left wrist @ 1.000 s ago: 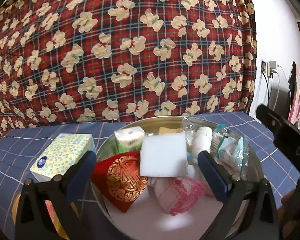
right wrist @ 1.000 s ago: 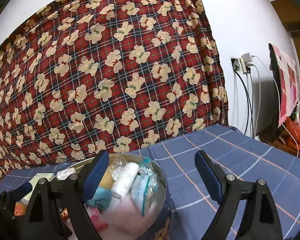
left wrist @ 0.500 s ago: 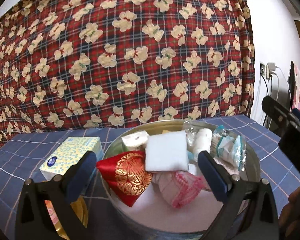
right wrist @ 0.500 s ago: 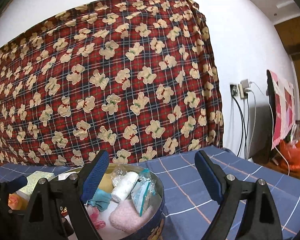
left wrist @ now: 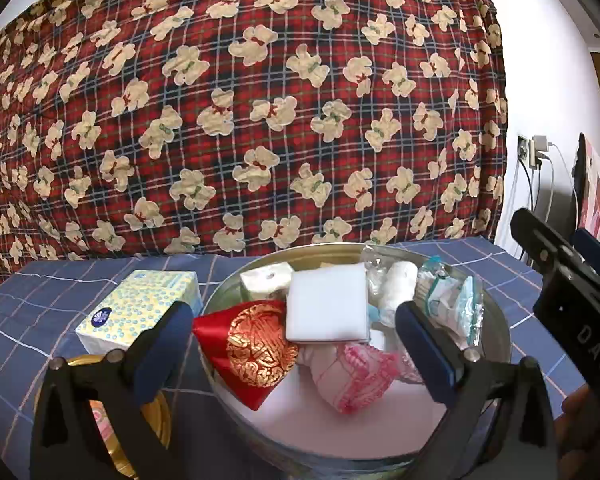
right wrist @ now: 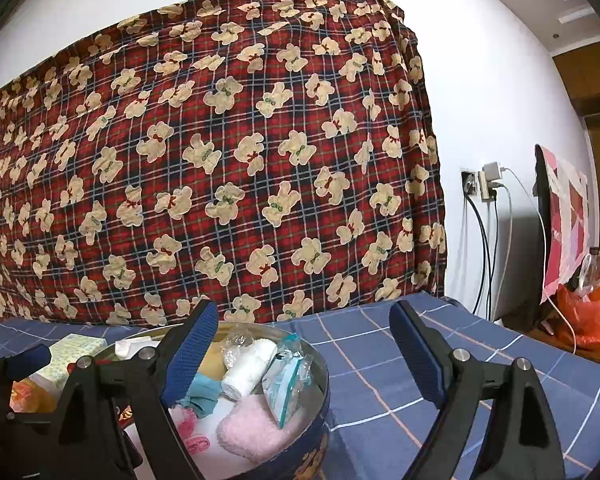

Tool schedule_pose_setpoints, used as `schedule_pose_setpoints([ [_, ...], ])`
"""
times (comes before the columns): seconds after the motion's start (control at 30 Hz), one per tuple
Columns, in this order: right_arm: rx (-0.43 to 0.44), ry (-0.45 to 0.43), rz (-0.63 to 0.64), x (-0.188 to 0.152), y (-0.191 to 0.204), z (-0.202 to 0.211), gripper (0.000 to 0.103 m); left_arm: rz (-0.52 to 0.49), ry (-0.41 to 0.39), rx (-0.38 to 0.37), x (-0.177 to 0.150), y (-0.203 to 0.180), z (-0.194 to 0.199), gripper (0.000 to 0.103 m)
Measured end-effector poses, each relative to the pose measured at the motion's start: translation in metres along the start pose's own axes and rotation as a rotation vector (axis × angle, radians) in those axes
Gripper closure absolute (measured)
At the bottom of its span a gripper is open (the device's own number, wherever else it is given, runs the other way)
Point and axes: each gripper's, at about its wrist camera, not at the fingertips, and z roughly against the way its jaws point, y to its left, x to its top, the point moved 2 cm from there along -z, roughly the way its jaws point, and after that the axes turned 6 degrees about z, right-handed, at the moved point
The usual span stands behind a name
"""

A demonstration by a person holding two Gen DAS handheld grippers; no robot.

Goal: Organize soft objects
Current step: 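Open the right tool dropping the towel into the tin while the left tool drops the sponge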

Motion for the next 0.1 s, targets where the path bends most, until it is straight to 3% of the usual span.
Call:
schedule_pose_setpoints([
  [0.1,-0.015,0.003,0.0,-0.0006,0.0,-0.0007,0.014,-0.006,-0.002,-0.001,-0.0004,-0.0019,0.0006,0.0],
])
